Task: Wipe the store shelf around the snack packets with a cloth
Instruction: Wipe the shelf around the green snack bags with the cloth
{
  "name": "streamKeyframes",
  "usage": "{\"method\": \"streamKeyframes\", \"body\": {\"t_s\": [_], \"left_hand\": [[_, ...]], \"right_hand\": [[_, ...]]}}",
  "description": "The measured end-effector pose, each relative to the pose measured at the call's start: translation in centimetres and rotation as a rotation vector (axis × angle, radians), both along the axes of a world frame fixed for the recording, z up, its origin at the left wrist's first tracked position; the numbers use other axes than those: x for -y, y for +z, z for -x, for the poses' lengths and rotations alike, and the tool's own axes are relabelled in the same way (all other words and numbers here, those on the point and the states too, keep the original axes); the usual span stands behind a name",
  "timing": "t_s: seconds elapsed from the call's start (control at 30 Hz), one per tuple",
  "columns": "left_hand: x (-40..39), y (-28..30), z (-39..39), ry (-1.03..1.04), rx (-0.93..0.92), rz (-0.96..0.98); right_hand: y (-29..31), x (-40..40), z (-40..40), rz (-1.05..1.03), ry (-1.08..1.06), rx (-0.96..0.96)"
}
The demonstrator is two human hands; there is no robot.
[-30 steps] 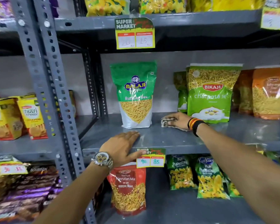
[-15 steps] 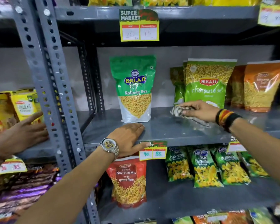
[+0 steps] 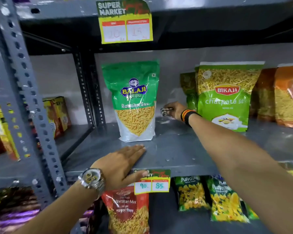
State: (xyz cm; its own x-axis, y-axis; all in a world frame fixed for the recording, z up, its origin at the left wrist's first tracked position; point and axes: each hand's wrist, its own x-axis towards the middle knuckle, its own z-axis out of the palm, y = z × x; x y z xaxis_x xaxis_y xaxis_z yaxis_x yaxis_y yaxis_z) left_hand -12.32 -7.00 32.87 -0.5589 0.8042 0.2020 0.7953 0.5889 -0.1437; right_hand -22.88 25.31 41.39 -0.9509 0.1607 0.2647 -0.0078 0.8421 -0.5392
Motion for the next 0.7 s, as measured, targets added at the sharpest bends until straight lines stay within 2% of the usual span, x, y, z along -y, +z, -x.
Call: {"method": "streamKeyframes", "body": {"t_s": [0.13, 0.27, 0.53, 0.63, 0.7], "left_hand": [[0.0, -0.3, -0.1, 0.0, -0.013, -0.007], [0.0, -0.1, 0.1, 0.002, -0.029, -0.006], [0.0, 0.1, -0.4, -0.022, -0.03, -0.01], [0.0, 0.1, -0.4, -0.023, -0.034, 0.003], [-0.1, 0.1, -0.3, -0.018, -0.034, -0.004]], "right_hand": [[-2.5, -2.0, 3.2, -0.06, -0.072, 0.079], [-3.0, -1.3, 4.5, -0.037, 0.041, 0.117], [-2.7, -0.1, -2.5, -0.142, 0.324, 0.205], [-2.3, -1.4, -5.9, -0.005, 0.427, 0.323], [-1.2, -2.0, -6.7, 0.059, 0.394, 0.284]]}}
